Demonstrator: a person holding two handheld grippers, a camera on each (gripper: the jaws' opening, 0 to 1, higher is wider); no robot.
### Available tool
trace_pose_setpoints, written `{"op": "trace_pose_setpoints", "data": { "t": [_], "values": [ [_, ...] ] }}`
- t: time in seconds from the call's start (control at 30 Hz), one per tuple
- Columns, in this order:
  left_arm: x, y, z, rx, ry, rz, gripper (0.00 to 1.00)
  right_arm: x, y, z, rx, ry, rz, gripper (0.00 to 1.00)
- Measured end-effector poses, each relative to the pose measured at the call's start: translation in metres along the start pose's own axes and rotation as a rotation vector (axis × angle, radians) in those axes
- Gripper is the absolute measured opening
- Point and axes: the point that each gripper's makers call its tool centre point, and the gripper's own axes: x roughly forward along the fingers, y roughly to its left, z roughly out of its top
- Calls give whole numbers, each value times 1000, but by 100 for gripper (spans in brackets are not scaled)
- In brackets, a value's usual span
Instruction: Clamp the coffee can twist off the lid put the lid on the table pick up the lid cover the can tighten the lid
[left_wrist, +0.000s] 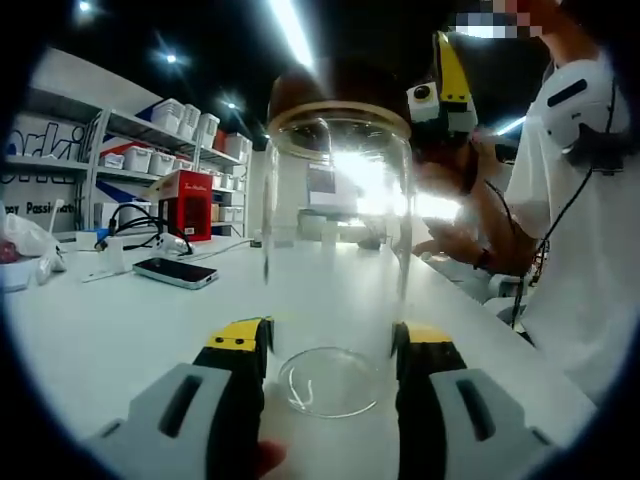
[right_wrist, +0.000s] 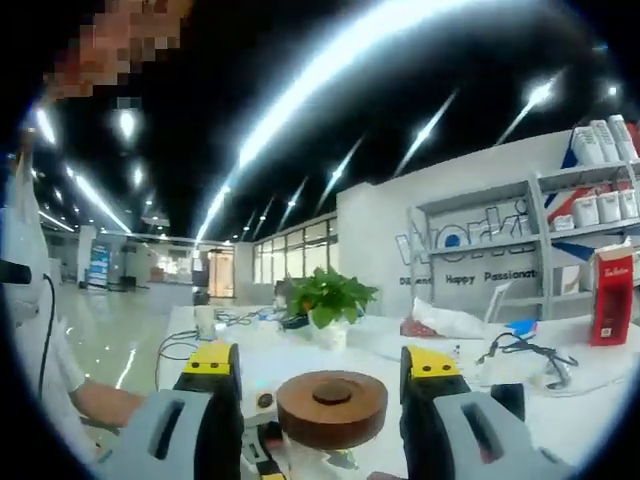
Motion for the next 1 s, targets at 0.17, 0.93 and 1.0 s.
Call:
{"op": "trace_pose_setpoints", "data": {
  "t": [0.17, 0.93, 1.0],
  "values": [
    [-1, 0, 0, 0, 0, 0, 41, -5, 18, 1, 0, 24, 247, 63],
    [1, 1, 3, 2, 0, -3, 41, 7, -6, -23, -5, 104, 547, 62],
    [1, 1, 3, 2, 0, -2, 41, 10, -4, -26, 28, 107, 587, 60]
  ]
}}
